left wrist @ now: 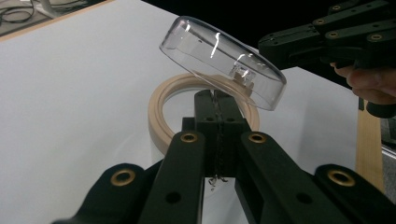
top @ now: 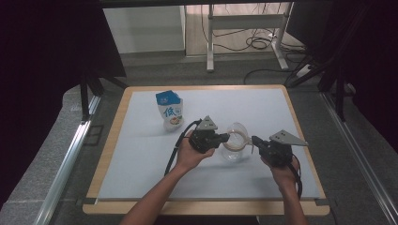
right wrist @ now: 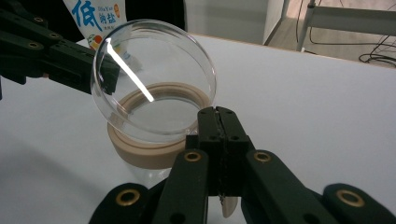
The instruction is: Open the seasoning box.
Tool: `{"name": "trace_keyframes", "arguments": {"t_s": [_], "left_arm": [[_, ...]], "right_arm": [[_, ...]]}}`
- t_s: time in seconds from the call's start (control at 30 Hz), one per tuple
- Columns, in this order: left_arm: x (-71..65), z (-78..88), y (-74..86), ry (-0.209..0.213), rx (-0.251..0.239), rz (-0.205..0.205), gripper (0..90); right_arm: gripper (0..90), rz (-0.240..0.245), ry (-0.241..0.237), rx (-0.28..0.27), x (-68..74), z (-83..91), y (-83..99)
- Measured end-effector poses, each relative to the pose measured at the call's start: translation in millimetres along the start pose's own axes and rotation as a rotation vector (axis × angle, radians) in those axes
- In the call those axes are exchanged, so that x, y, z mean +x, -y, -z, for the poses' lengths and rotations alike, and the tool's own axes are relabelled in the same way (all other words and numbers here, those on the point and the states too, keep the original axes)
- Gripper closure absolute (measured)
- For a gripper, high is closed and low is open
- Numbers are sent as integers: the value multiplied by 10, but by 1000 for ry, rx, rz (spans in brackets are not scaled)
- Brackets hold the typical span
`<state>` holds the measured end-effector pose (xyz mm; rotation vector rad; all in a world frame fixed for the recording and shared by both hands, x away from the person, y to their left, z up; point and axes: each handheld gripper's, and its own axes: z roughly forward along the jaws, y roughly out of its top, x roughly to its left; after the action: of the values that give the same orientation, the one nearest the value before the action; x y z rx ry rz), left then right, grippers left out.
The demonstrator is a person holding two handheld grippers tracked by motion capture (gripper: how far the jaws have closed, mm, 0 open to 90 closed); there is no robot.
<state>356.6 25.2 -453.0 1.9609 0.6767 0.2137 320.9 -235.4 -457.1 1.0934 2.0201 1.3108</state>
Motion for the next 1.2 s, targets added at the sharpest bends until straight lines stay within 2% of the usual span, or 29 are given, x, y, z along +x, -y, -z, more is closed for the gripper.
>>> {"name": "trace_keyframes", "arguments": {"t_s": [0.37,0.73,0.87,1.0,1.1,1.2], "left_arm": [[-30,-13,-29,5,0,-8,898],[-64,-24,-61,5,2,-21,898],[-73,-23,-75,4,6,-27,898],[-99,-15,-114,7,0,-36,898],[-112,-16,-123,6,-1,-38,898],[-127,-23,-133,8,-3,-38,898]], "right_arm": [[899,-11,5,-17,-36,86,50],[898,-27,3,-6,-25,145,98],[898,-33,-9,14,20,158,157],[893,-50,-36,66,84,156,376],[890,-50,-41,93,102,105,481],[865,-51,-64,141,150,-51,610]]}}
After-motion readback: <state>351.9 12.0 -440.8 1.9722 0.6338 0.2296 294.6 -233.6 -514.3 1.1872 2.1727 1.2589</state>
